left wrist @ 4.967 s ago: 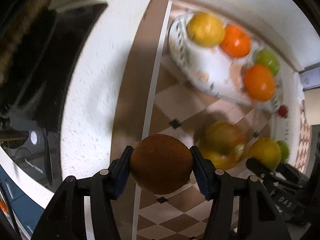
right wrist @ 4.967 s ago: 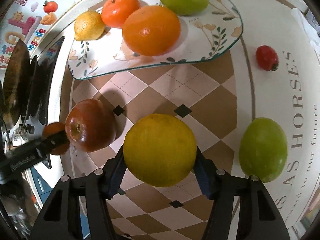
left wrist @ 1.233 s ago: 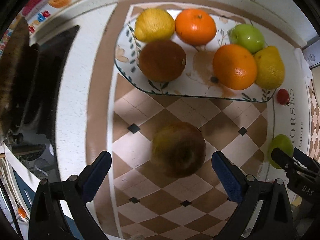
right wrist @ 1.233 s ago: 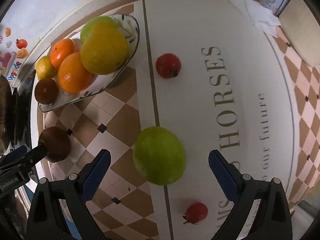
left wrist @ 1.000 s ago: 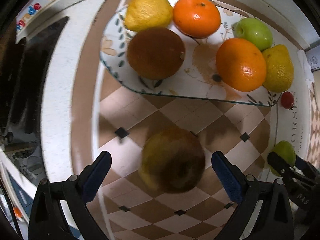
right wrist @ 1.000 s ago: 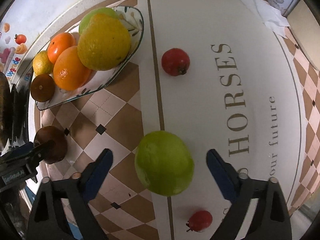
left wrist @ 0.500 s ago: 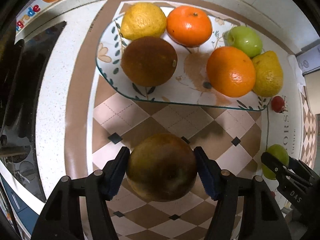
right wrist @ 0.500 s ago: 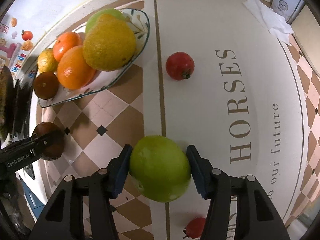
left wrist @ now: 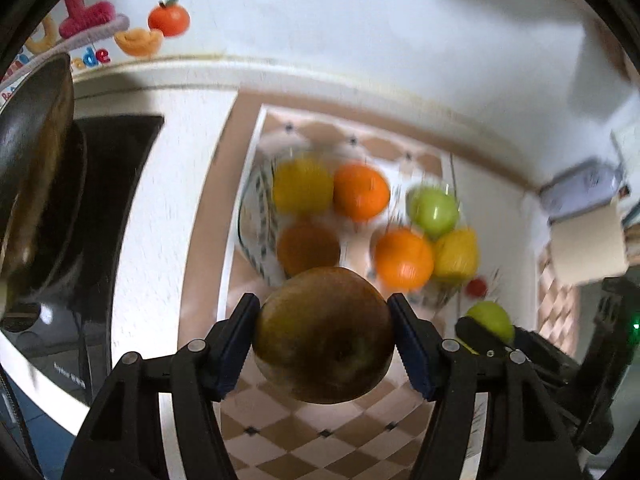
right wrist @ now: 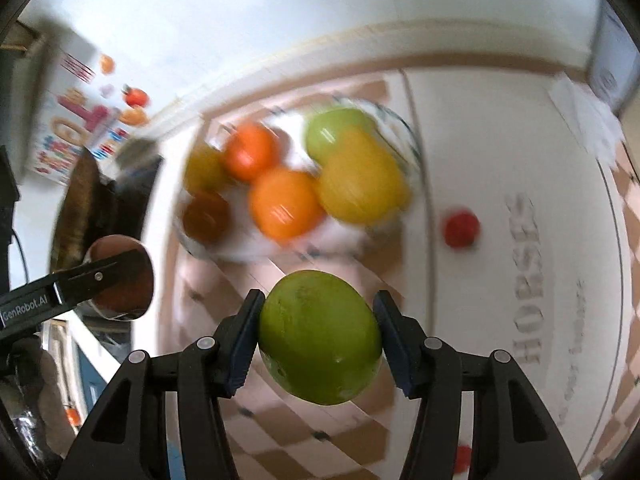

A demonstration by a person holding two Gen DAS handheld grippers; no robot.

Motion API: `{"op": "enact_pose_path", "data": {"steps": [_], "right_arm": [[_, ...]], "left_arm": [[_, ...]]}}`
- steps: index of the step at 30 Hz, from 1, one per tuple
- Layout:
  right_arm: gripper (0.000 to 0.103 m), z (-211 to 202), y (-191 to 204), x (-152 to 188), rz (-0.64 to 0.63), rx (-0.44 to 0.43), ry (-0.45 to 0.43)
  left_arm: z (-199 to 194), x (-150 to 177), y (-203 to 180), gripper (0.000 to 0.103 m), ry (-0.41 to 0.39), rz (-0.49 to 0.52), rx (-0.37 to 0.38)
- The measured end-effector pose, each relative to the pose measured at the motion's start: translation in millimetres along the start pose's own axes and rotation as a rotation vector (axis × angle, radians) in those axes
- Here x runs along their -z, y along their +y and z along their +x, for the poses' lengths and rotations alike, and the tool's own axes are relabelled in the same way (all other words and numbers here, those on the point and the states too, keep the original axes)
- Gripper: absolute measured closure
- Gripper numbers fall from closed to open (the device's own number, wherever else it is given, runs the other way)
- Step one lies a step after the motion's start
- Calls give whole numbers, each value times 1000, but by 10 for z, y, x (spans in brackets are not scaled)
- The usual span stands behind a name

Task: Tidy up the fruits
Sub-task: 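Place the brown apple on the plate with the left gripper while the right places the green apple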

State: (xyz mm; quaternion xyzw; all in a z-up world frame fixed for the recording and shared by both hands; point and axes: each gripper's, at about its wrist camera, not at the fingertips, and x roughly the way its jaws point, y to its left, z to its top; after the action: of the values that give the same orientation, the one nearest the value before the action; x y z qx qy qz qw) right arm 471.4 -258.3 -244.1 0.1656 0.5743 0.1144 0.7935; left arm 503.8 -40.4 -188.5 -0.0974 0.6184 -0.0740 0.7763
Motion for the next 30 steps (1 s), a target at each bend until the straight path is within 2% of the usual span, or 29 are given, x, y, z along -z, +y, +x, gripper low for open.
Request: {"op": "enact_pose_path", "data": {"steps": [3, 4, 7, 9, 12, 16, 22, 24, 28, 30], "right_arm": [[45, 66, 185, -384, -3, -40, -3], [45, 66, 185, -384, -3, -40, -3], [45, 162, 281, -714, -20, -35, 12], [45, 352, 299, -944, -18, -26, 54], [45, 530, 311, -1085, -21, -12, 87], [45, 734, 365, -1158, -36, 11, 119], [44, 819, 409, -1214, -60, 31, 144], [44, 841, 437, -1240, -70, 40, 153], [31, 847, 475, -1286, -72, 54, 163], [25, 844, 482, -1297, -73, 63, 164]], "left_arm": [[41, -310, 105, 39, 0, -34, 14], [87, -360, 165, 39, 8, -43, 11], [273, -519, 352, 39, 57, -85, 18], [407, -611, 451, 39, 94, -111, 22], [543, -660, 553, 39, 121, -157, 51], [707, -706, 590, 39, 152, -169, 47], [916, -713, 637, 39, 203, -192, 15], [939, -712, 682, 37, 203, -216, 39], [975, -718, 790, 26, 224, -268, 75], [961, -716, 797, 26, 224, -266, 78]]}}
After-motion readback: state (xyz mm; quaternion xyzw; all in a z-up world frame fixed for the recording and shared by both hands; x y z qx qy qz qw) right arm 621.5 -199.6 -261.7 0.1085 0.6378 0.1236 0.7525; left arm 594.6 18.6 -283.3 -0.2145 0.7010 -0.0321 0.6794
